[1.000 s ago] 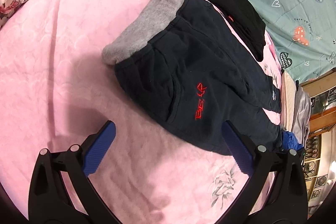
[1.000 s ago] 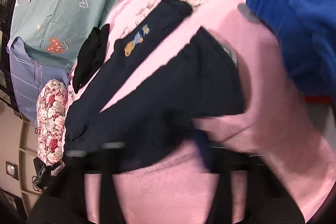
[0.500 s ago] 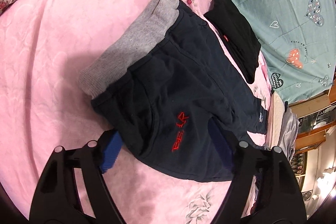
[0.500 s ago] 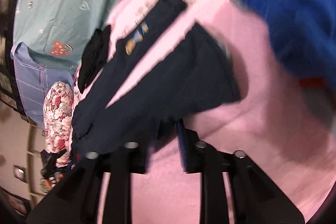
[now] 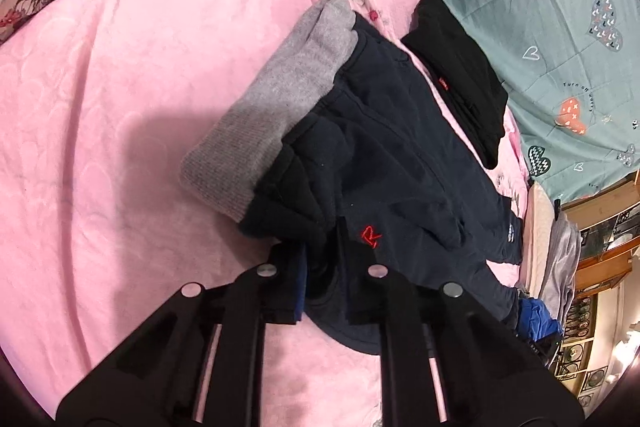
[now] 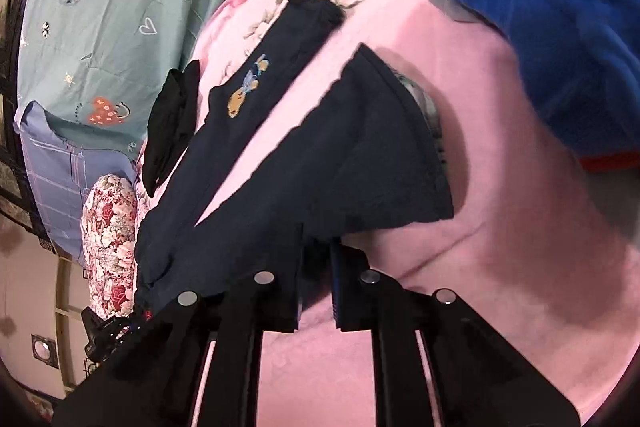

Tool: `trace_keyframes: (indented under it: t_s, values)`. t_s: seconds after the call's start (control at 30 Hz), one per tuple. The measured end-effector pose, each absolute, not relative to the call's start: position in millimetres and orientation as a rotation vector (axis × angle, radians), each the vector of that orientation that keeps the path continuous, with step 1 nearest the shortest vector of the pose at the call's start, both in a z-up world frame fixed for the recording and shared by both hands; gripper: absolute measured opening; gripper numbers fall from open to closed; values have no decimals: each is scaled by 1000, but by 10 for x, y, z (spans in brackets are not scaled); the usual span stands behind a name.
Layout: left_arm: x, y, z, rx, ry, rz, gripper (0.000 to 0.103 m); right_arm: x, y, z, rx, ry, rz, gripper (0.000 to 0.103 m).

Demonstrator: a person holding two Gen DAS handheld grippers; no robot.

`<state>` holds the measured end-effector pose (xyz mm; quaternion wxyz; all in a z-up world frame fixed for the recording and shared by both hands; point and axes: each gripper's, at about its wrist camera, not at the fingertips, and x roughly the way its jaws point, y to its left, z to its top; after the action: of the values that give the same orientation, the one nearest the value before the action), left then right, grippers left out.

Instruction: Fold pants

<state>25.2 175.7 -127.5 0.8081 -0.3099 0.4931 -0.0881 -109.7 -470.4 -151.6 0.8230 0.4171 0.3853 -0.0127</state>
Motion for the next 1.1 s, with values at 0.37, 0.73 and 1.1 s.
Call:
trace_keyframes:
  t_s: [0.37,0.73,1.1]
  values:
    - [15,2002,-642,-739,877,-252,9,-1471,-4602,-931,838,683,52,6]
    - [-310,2219,-1158,-575,1098,-131,14,-1916,-4286,-1101,607,937,-50,46]
    - [-435,2736,-628,-499,934,77,62,-1073,-4809,-674,658,746,-42,54]
